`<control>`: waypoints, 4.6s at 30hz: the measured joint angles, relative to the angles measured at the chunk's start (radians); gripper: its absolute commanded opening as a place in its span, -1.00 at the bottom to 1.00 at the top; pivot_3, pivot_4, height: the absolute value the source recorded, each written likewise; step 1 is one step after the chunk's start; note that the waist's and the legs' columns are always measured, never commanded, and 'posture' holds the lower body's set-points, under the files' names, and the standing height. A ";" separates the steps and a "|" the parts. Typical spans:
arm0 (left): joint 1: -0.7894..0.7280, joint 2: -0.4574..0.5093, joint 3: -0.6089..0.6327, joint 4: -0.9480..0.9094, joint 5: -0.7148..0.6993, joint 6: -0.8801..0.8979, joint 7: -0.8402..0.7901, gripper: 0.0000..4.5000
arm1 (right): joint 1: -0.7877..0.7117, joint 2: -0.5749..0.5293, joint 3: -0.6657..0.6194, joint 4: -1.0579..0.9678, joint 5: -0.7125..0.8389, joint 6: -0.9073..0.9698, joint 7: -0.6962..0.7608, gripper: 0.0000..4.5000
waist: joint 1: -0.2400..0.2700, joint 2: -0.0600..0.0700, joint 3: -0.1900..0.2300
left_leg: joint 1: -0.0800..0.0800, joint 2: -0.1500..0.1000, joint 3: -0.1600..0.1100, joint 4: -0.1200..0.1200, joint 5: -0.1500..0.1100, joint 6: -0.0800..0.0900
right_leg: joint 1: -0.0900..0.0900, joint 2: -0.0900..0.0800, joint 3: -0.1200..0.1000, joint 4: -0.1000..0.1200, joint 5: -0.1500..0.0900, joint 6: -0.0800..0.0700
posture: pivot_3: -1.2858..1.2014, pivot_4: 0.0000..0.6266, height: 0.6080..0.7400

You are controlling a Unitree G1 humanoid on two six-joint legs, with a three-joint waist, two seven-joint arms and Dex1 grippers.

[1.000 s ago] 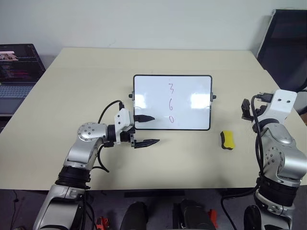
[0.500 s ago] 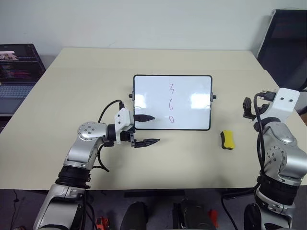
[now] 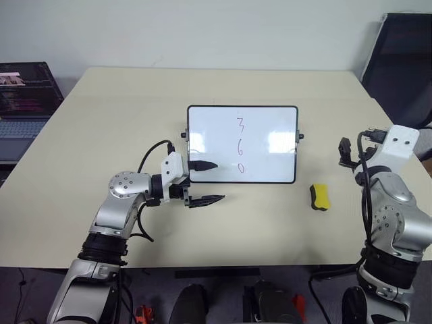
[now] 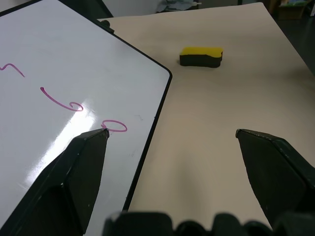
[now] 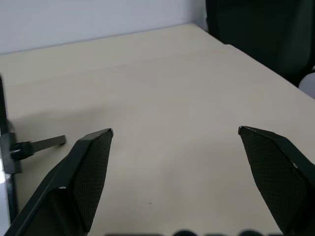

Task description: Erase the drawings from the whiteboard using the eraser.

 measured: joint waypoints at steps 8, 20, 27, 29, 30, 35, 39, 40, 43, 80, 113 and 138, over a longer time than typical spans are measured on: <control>-0.002 -0.001 0.000 0.014 0.000 -0.001 0.000 1.00 | -0.006 0.011 -0.016 0.017 0.017 -0.014 0.012 0.99 | 0.001 0.000 0.000 | 0.000 0.000 0.000 0.000 0.000 0.000 | 0.000 0.000 0.000 0.000 0.000 0.000 | 0.03 -0.52 1.00; -0.004 -0.001 0.000 0.016 0.004 -0.003 0.001 1.00 | -0.002 -0.005 0.012 0.012 -0.002 -0.010 0.006 0.99 | 0.003 0.000 0.000 | 0.000 0.000 0.000 0.000 0.000 0.000 | 0.000 0.000 0.000 0.000 0.000 0.000 | 0.03 -0.52 1.00; -0.006 -0.001 0.000 0.018 0.005 -0.004 0.001 1.00 | 0.004 0.011 0.008 -0.006 0.030 -0.026 0.023 0.99 | 0.002 0.000 0.000 | 0.000 0.000 0.000 0.000 0.000 0.000 | 0.000 0.000 0.000 0.000 0.000 0.000 | 0.03 -0.52 1.00; -0.005 -0.001 0.000 0.018 0.005 -0.004 0.001 1.00 | 0.004 -0.008 0.017 -0.001 0.007 -0.024 0.004 0.99 | 0.003 0.000 0.000 | 0.000 0.000 0.000 0.000 0.000 0.000 | 0.000 0.000 0.000 0.000 0.000 0.000 | 0.03 -0.52 1.00; -0.005 -0.001 0.000 0.018 0.005 -0.004 0.001 1.00 | 0.004 -0.015 0.019 0.005 -0.002 -0.024 0.000 0.99 | 0.003 0.000 0.000 | 0.000 0.000 0.000 0.000 0.000 0.000 | 0.000 0.000 0.000 0.000 0.000 0.000 | 0.03 -0.52 1.00; -0.005 -0.001 0.000 0.018 0.005 -0.005 0.001 1.00 | 0.004 -0.012 0.012 0.015 0.015 -0.026 0.022 0.99 | 0.001 0.000 0.000 | 0.000 0.000 0.000 0.000 0.000 0.000 | 0.000 0.000 0.000 0.000 0.000 0.000 | 0.03 -0.52 1.00; -0.005 -0.001 0.000 0.018 0.005 -0.005 0.001 1.00 | 0.004 -0.029 0.024 0.015 0.015 -0.038 0.032 0.99 | 0.002 0.000 0.000 | 0.000 0.000 0.000 0.000 0.000 0.000 | 0.000 0.000 0.000 0.000 0.000 0.000 | 0.03 -0.52 1.00; -0.005 -0.001 0.000 0.018 0.005 -0.005 0.001 1.00 | 0.004 -0.033 0.024 0.015 0.011 -0.043 0.032 0.99 | 0.002 0.000 0.000 | 0.000 0.000 0.000 0.000 0.000 0.000 | 0.000 0.000 0.000 0.000 0.000 0.000 | 0.03 -0.52 1.00; -0.005 -0.001 0.000 0.018 0.005 -0.005 0.000 1.00 | 0.004 -0.037 0.024 0.015 0.009 -0.047 0.033 0.99 | 0.002 0.000 0.000 | 0.000 0.000 0.000 0.000 0.000 0.000 | 0.000 0.000 0.000 0.000 0.000 0.000 | 0.03 -0.52 1.00; -0.006 -0.001 0.000 0.018 0.006 -0.006 0.000 1.00 | 0.005 -0.022 -0.019 0.010 0.030 0.095 -0.036 -0.99 | 0.002 0.000 0.000 | 0.000 0.000 0.000 0.000 0.000 0.000 | 0.000 0.000 0.000 0.000 0.000 0.000 | 0.03 -0.52 1.00; 0.006 -0.030 0.000 0.018 0.007 -0.014 0.041 1.00 | -0.023 0.061 -0.015 -0.169 0.107 0.701 -0.048 0.99 | 0.000 0.000 -0.001 | 0.000 0.000 -0.001 0.001 0.000 0.000 | 0.000 0.000 0.000 0.000 0.000 0.000 | 0.03 -0.52 1.00; 0.011 -0.021 0.000 0.017 0.007 -0.015 0.038 1.00 | 0.021 0.129 -0.020 -0.164 0.105 0.701 -0.065 0.70 | -0.001 0.000 -0.001 | 0.000 0.000 -0.001 0.000 0.000 0.000 | 0.000 0.000 0.000 0.000 0.000 0.000 | 0.03 -0.52 1.00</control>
